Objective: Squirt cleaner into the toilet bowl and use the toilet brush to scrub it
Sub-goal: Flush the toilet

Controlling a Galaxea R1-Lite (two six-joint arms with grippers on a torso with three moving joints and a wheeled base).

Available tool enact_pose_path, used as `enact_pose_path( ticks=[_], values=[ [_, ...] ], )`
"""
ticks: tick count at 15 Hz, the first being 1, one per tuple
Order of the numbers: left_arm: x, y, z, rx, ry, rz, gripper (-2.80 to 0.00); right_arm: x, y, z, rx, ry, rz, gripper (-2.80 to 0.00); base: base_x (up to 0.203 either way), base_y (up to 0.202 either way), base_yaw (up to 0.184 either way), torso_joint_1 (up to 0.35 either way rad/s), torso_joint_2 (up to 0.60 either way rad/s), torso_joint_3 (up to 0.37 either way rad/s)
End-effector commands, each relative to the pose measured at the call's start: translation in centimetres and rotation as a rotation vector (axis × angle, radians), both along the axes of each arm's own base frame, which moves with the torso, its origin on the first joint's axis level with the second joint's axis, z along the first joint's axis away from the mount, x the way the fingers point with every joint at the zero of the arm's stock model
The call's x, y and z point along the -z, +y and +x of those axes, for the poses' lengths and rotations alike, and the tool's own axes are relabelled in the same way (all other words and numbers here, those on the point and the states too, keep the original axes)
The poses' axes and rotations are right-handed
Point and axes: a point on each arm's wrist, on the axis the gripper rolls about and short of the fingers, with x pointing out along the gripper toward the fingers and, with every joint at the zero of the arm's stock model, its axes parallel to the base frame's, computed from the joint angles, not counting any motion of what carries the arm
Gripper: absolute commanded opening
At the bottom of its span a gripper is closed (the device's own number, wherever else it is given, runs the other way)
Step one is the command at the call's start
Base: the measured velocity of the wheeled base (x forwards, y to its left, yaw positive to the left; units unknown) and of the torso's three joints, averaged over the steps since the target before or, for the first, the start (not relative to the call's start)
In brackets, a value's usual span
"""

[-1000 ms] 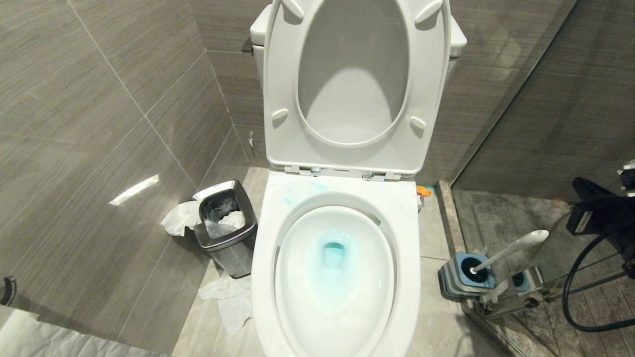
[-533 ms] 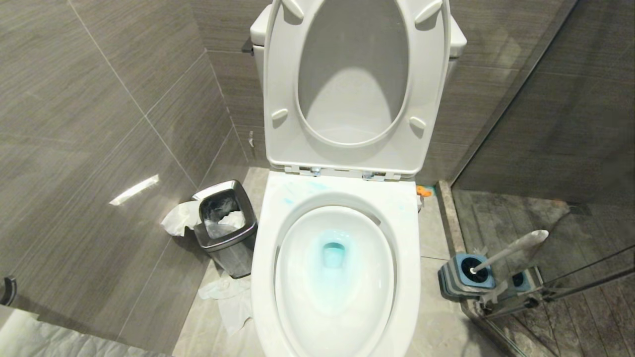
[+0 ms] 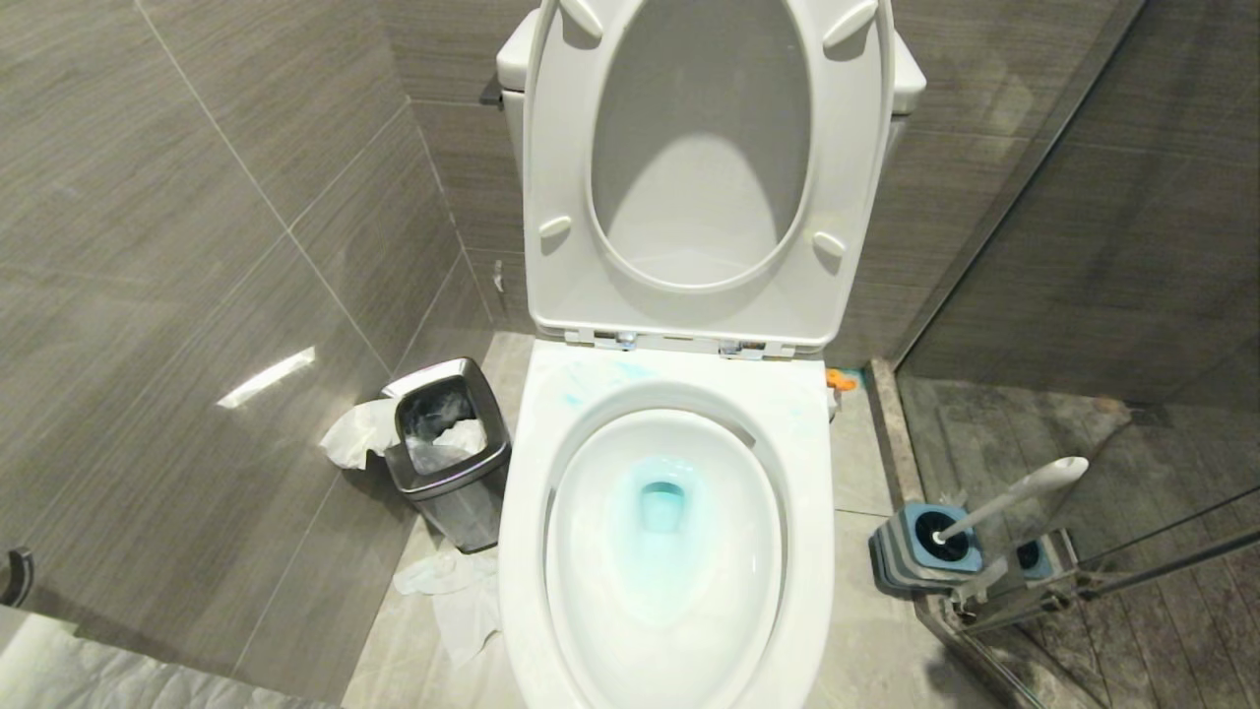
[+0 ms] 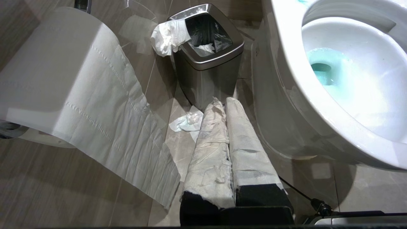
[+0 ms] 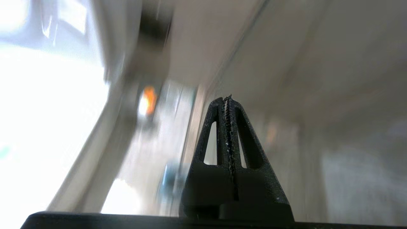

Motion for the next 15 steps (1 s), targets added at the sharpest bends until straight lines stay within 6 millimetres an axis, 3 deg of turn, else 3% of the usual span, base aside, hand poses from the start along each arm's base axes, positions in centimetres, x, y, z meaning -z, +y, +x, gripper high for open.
enact_pose_path(
  ticks=[1,3,9,15],
  values=[
    [0.1,0.0,0.0,0.0,0.004,-0.001,-2.8,2.5,0.3,-2.6,0.0,0.164,0.013,-2.8,0.0,0.0,0.0,0.0,0.0,0.0],
    [0.0,0.0,0.0,0.0,0.003,-0.001,-2.8,5.1,0.5,-4.6,0.002,0.217,-0.003,-2.8,0.0,0.0,0.0,0.0,0.0,0.0],
    [0.0,0.0,0.0,0.0,0.003,-0.001,-2.8,11.0,1.4,-11.6,-0.012,0.136,-0.073,-2.8,0.0,0.0,0.0,0.0,0.0,0.0],
    [0.0,0.0,0.0,0.0,0.003,-0.001,-2.8,14.7,1.5,-15.5,-0.061,-0.085,0.021,-2.8,0.0,0.0,0.0,0.0,0.0,0.0]
  ],
)
